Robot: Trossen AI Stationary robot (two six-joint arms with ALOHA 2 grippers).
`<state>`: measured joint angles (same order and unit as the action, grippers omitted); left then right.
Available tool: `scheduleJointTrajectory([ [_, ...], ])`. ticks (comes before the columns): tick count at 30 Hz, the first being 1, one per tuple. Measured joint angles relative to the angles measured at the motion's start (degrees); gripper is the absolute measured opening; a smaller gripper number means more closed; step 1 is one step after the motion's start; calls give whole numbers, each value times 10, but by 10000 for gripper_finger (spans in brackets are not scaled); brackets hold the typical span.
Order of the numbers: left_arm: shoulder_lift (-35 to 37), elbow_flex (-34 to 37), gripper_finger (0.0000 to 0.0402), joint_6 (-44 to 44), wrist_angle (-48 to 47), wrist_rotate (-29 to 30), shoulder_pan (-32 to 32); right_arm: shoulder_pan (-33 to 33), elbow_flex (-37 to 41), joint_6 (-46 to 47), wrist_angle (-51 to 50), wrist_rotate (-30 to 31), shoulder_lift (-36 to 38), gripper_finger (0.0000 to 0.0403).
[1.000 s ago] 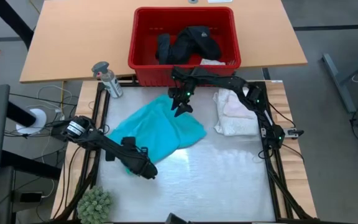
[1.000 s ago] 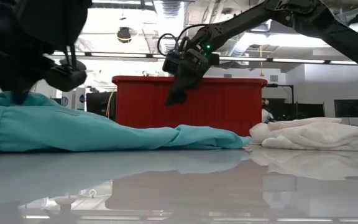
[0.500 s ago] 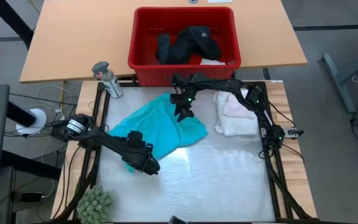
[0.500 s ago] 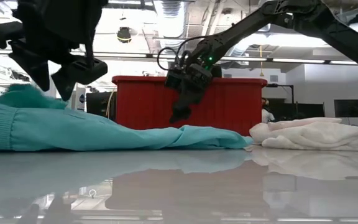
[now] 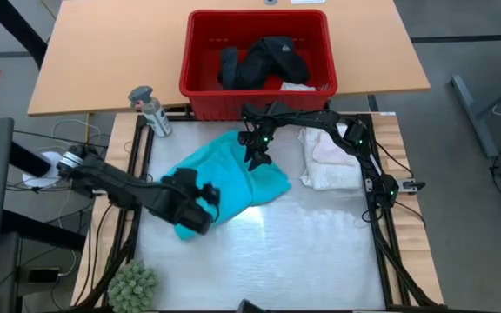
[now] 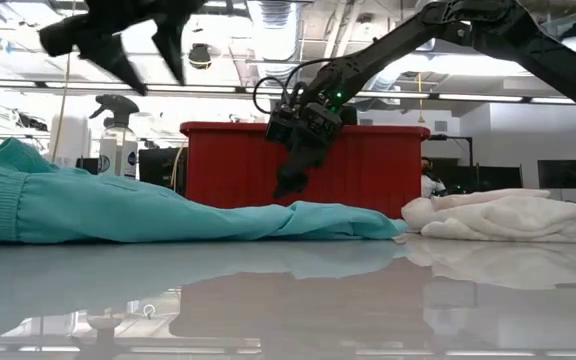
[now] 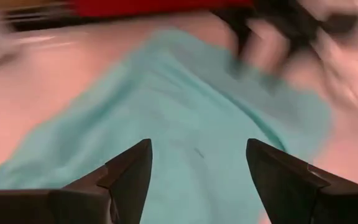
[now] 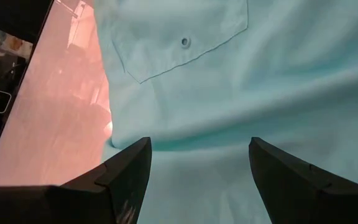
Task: Fold Laundry from Bin
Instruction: Fold the light blue shorts
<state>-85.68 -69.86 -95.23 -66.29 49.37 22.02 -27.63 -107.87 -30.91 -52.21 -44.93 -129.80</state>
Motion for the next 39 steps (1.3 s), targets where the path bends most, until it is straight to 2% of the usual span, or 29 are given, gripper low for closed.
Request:
scheduleJointTrajectory([
  [3,-10,26,233,207,141,-42,17,-3,0,0,0,-2,0,290],
  [5,-28,45,219,265,205,-58,18,-5,0,0,0,-3,0,290],
  [7,-52,63,201,241,213,-72,14,-7,0,0,-1,-3,1,290],
  [9,-75,84,176,182,202,-81,12,-7,0,0,-3,-3,2,290],
  [13,-92,116,97,79,202,-82,21,-6,0,-15,-1,3,3,280],
  [15,-92,125,44,64,205,-85,25,-2,0,-25,4,29,3,256],
  [17,-92,135,13,61,209,-86,25,2,0,-37,8,71,3,213],
  [22,-106,158,3,52,206,-126,21,10,0,-58,23,133,2,40],
  [23,-111,159,2,48,201,-124,21,10,0,-61,27,134,2,23],
  [25,-119,159,0,45,202,-113,21,11,0,-51,33,137,2,20],
  [30,-153,158,0,50,214,-146,24,12,16,-34,19,150,2,16],
  [33,-176,158,0,42,218,-161,31,21,35,-10,24,202,2,16],
  [39,-185,156,0,30,225,-158,49,43,42,138,-17,293,8,16],
])
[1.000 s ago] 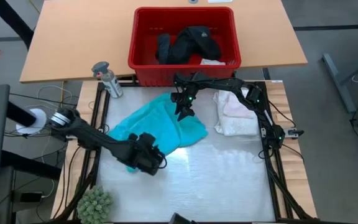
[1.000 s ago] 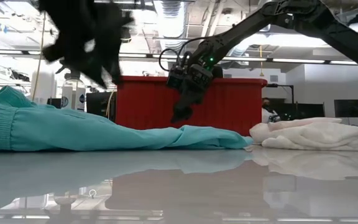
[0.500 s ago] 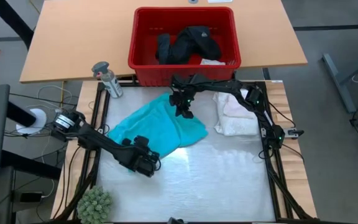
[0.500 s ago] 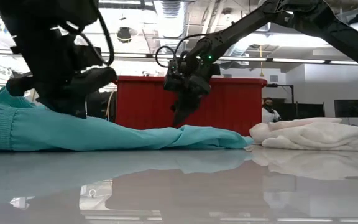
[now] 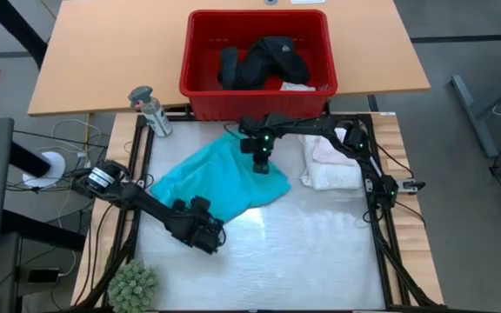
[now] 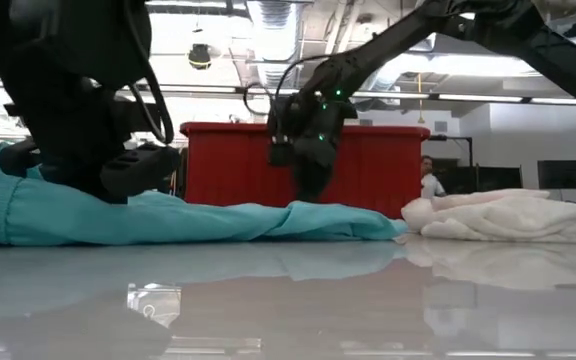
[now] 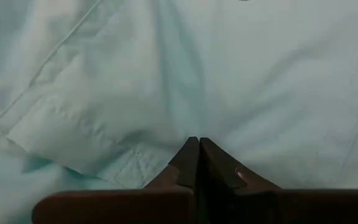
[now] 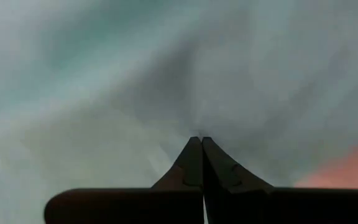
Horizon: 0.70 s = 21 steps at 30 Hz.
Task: Fold Laundry from Bin
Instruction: Fold the light blue shorts
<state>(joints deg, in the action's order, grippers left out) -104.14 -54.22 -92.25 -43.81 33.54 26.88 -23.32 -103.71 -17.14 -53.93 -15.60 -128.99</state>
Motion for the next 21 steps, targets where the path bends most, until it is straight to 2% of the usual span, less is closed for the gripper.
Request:
scheduleJointTrajectory([
  [4,0,0,0,8,2,-8,6,22,0,92,-14,64,-2,16],
  [6,0,0,0,20,10,-9,11,33,1,136,-20,72,-5,16],
  [9,0,0,0,24,24,-12,22,50,13,148,-15,89,-4,16],
  [14,0,0,0,22,38,-15,48,92,61,190,1,77,0,16],
  [21,0,0,0,19,77,-22,111,198,108,274,1,61,1,16],
])
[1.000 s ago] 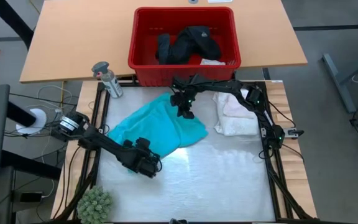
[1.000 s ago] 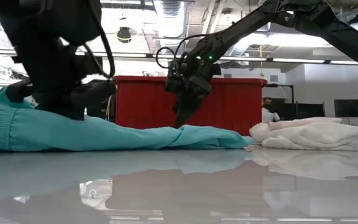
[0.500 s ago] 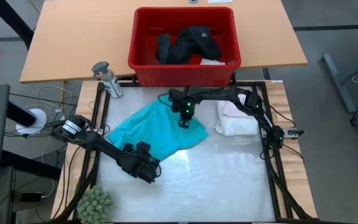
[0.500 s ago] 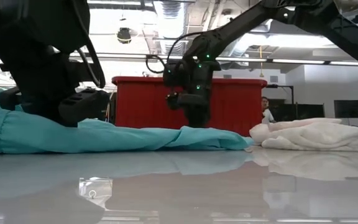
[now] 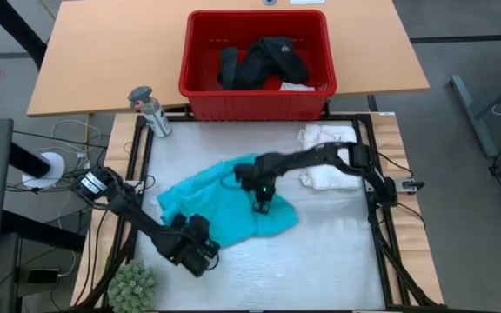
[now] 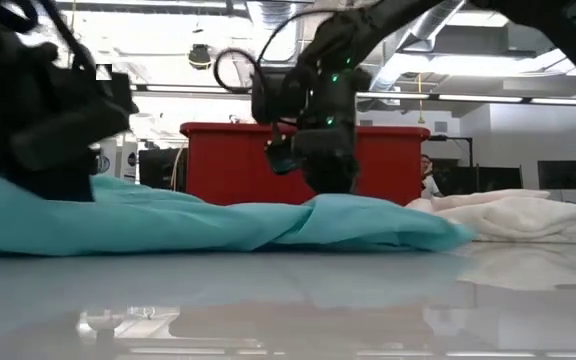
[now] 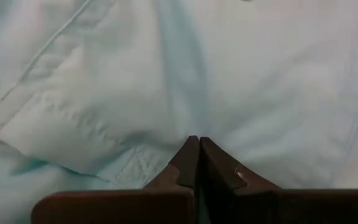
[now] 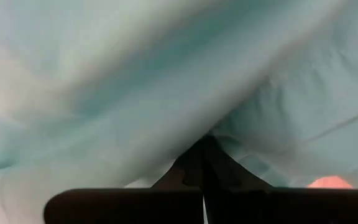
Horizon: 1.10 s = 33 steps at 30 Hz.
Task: Fold Laundry from Bin
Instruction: Fold the light blue shorts
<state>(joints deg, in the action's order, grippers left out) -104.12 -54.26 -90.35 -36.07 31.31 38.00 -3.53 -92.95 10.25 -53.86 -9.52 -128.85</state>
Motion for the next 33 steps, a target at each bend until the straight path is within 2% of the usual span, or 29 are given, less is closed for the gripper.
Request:
scheduleJointTrajectory([
  [4,0,0,0,-4,31,-16,46,75,3,72,-12,-1,1,16],
  [11,-1,0,0,-32,63,-22,132,197,5,225,-34,-45,2,16],
  [15,-1,-8,0,-19,74,-25,151,244,6,287,-37,-47,2,16],
  [18,-3,-38,0,23,58,-19,152,250,7,313,-46,-25,13,16],
  [22,-3,-93,0,92,31,27,134,251,9,319,-71,12,43,24],
  [28,-1,-181,12,158,-33,55,104,267,12,319,-136,150,123,49],
  [33,1,-276,55,241,-101,90,97,274,35,294,-128,161,199,79],
])
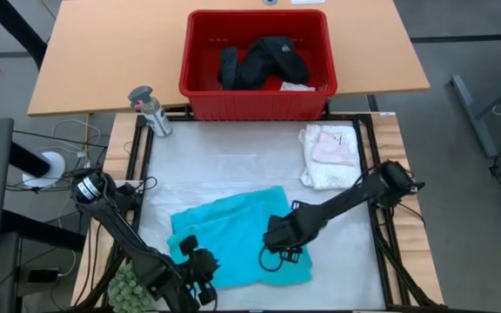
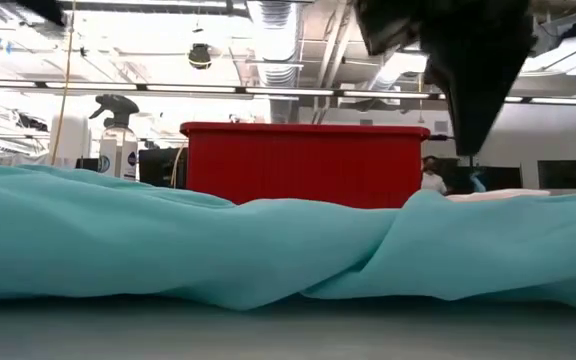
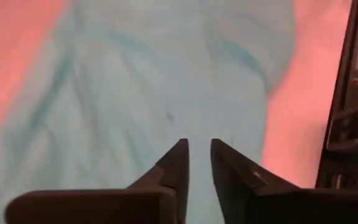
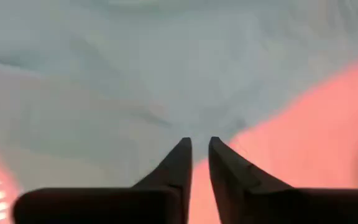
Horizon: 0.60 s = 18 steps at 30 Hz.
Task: Fold Laundry from Bin
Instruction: Fold the light blue shorts
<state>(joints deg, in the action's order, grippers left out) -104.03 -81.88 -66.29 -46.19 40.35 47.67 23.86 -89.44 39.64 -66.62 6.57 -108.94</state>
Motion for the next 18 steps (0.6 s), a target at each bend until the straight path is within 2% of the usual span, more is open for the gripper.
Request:
scheduleJointTrajectory([
  [3,0,-59,86,25,-87,35,-8,-13,21,-89,53,-2,41,120],
  [6,10,-116,118,3,-198,28,-37,-49,42,-182,97,-32,66,178],
  [9,48,-125,140,64,-221,46,-67,-89,64,-299,149,-68,81,233],
  [11,84,-110,147,122,-232,34,-89,-117,75,-356,171,-92,95,258],
  [14,164,-48,149,166,-242,-42,-137,-161,76,-416,181,-103,95,275],
  [18,306,112,149,222,-106,-143,-201,-223,77,-477,208,-144,91,278],
])
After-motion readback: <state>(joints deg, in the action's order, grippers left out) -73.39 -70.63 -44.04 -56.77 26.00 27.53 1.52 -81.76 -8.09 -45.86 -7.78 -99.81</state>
